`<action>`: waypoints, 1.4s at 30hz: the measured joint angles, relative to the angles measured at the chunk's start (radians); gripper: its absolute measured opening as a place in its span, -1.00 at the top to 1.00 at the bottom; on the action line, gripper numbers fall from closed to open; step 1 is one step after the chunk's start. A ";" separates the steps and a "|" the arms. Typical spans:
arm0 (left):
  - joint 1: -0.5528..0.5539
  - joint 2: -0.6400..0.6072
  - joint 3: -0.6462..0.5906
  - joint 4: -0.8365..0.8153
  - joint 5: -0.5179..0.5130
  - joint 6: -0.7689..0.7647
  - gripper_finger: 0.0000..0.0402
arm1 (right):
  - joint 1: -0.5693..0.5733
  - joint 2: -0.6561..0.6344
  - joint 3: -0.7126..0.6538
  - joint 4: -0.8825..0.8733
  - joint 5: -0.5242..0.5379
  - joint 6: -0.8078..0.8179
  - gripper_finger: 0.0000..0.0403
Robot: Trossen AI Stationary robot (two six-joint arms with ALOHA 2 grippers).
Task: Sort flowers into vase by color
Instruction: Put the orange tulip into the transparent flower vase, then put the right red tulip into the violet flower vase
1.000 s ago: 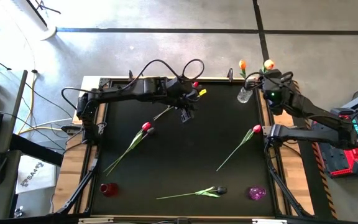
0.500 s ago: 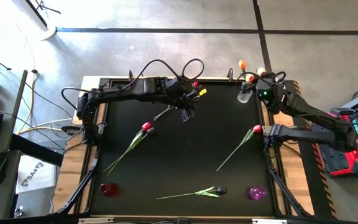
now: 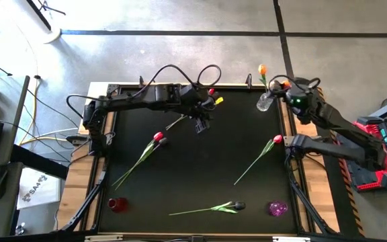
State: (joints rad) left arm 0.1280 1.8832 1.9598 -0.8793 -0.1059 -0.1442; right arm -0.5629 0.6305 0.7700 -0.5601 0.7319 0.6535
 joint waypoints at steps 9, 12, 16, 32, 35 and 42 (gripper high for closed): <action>0.017 -0.047 -0.002 0.025 0.032 0.076 0.18 | 0.000 -0.169 0.001 0.173 -0.177 0.004 0.01; 0.040 -0.069 0.000 0.020 0.045 0.077 0.18 | 0.001 -0.195 0.001 0.199 -0.279 0.003 0.01; 0.057 -0.080 0.000 0.025 0.047 0.090 0.18 | 0.011 -0.191 0.001 0.243 -0.418 -0.008 0.01; 0.038 -0.150 -0.001 0.128 0.042 0.122 0.18 | 0.268 -0.110 0.001 0.592 -0.531 -0.093 0.01; 0.043 -0.177 0.000 0.119 0.031 0.122 0.18 | 0.318 -0.067 0.001 0.678 -0.531 -0.125 0.01; 0.010 -0.189 0.000 0.150 -0.010 0.164 0.18 | 0.448 0.024 0.001 0.862 -0.534 -0.315 0.01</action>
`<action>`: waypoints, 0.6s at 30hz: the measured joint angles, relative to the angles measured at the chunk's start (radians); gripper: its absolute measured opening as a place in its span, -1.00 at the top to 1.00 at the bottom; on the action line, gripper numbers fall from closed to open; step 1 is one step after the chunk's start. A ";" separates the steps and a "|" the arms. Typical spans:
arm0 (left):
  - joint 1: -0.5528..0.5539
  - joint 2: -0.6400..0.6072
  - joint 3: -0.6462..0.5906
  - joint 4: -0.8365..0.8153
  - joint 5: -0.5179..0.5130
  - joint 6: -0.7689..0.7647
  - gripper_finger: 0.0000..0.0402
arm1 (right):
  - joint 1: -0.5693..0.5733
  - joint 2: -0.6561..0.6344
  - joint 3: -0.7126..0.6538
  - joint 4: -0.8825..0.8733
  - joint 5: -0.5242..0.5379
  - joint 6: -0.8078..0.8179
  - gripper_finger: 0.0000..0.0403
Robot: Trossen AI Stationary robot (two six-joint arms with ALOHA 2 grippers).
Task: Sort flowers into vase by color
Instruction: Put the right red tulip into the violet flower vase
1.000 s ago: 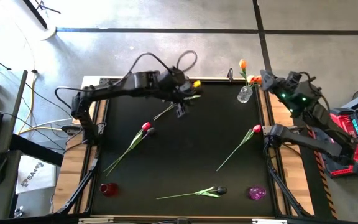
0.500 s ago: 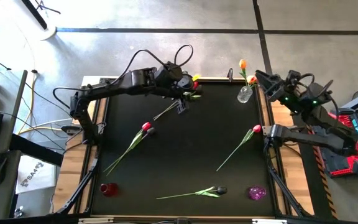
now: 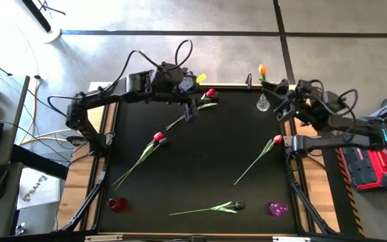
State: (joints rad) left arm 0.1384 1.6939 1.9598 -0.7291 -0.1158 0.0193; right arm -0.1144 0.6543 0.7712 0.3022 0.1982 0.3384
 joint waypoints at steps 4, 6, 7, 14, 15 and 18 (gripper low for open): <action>-0.019 0.000 0.000 -0.005 0.000 0.011 0.18 | 0.074 0.024 0.000 0.024 0.013 -0.059 0.01; -0.025 0.000 0.000 -0.005 0.000 0.010 0.18 | 0.109 0.031 0.000 0.016 0.030 -0.068 0.01; -0.029 0.000 0.000 -0.002 0.000 0.003 0.18 | 0.126 0.033 0.000 -0.001 0.041 -0.072 0.01; -0.091 0.000 0.000 0.114 0.070 -0.008 0.18 | 0.227 0.054 0.000 -0.094 0.101 -0.062 0.16; -0.097 0.000 0.000 0.121 0.071 -0.003 0.18 | 0.242 0.056 0.000 -0.090 0.101 -0.055 0.19; -0.100 -0.019 -0.002 0.151 0.067 0.003 0.18 | 0.293 0.081 0.016 -0.060 0.101 -0.057 0.28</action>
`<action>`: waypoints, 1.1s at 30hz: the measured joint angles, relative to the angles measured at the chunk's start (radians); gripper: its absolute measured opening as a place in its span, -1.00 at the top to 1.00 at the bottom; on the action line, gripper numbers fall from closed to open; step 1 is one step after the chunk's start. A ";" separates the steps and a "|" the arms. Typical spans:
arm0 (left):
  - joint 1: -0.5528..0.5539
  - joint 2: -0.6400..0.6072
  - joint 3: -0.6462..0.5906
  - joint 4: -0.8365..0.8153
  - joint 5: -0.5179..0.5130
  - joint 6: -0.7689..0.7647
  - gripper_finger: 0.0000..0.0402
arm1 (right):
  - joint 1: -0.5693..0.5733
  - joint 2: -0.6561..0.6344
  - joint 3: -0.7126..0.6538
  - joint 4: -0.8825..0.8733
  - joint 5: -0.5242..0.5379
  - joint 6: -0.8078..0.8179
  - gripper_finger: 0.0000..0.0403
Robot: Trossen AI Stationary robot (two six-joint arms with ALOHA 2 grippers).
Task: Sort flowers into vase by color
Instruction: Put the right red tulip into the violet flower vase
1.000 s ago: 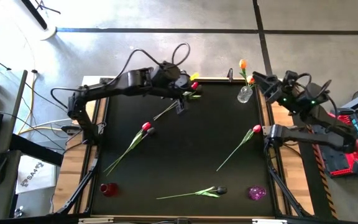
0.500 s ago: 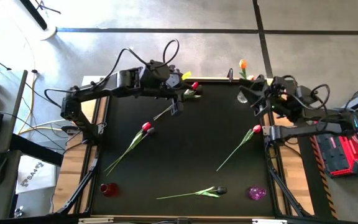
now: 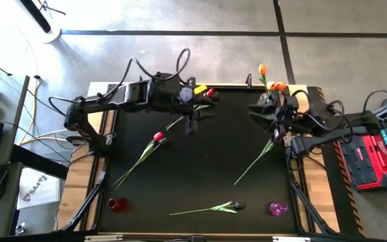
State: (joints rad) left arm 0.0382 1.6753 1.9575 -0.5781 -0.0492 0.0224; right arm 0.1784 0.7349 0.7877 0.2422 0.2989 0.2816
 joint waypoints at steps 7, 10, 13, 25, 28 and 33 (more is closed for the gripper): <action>0.042 -0.081 0.004 0.107 0.001 0.058 0.18 | 0.057 0.158 0.233 -0.317 0.077 0.118 0.53; 0.071 -0.089 0.003 0.029 -0.003 0.041 0.18 | 0.043 0.239 0.362 -0.644 0.166 0.434 0.58; 0.089 -0.089 0.002 -0.081 -0.006 0.034 0.18 | 0.033 0.311 0.468 -0.976 0.141 0.798 0.61; 0.092 -0.103 -0.404 0.178 0.167 -0.011 0.18 | 0.148 0.576 0.341 -1.361 -0.141 1.569 0.61; 0.092 -0.103 -0.496 0.282 0.229 -0.036 0.18 | 0.171 0.618 0.279 -1.363 -0.159 1.710 0.61; 0.108 -0.103 -0.557 0.319 0.253 -0.036 0.18 | 0.176 0.659 0.172 -1.379 -0.184 1.903 0.61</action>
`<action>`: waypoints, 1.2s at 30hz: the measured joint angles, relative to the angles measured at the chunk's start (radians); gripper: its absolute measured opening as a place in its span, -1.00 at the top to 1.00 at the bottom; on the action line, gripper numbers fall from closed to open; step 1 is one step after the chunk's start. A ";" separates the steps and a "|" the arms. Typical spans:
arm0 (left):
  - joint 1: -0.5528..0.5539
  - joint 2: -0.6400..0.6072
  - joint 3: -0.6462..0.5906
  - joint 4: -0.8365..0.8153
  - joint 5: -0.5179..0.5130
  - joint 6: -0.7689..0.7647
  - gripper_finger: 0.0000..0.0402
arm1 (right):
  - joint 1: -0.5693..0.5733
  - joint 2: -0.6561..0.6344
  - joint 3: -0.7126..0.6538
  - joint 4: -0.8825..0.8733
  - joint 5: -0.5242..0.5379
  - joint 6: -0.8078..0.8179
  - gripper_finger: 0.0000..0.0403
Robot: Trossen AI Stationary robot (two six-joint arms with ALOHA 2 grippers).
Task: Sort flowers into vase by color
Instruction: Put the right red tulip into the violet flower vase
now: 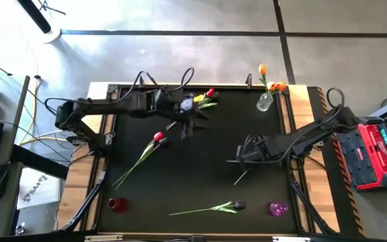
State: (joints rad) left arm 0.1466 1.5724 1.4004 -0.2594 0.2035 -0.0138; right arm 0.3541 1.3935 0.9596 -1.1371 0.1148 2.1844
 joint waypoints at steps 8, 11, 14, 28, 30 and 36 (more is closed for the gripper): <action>0.052 -0.055 -0.083 0.023 0.051 0.006 0.18 | -0.049 0.021 -0.145 0.007 -0.104 0.104 0.61; 0.067 -0.092 -0.129 0.017 0.051 0.000 0.18 | -0.084 0.021 -0.180 0.009 -0.083 0.103 0.61; 0.078 -0.136 -0.184 0.020 0.051 -0.019 0.18 | -0.119 0.021 -0.230 0.036 -0.070 0.093 0.61; 0.090 -0.369 -0.413 0.044 -0.068 -0.114 0.18 | -0.170 0.009 -0.332 0.191 -0.078 0.060 0.61; 0.090 -0.387 -0.419 0.043 -0.067 -0.133 0.18 | -0.170 0.006 -0.311 0.180 -0.071 0.059 0.61; 0.079 -0.400 -0.420 0.043 -0.066 -0.141 0.18 | -0.178 -0.017 -0.270 0.155 -0.012 0.059 0.58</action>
State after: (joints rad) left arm 0.2260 1.1721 0.9806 -0.2165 0.1380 -0.1547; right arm 0.1758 1.3763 0.6893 -0.9820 0.1025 2.2431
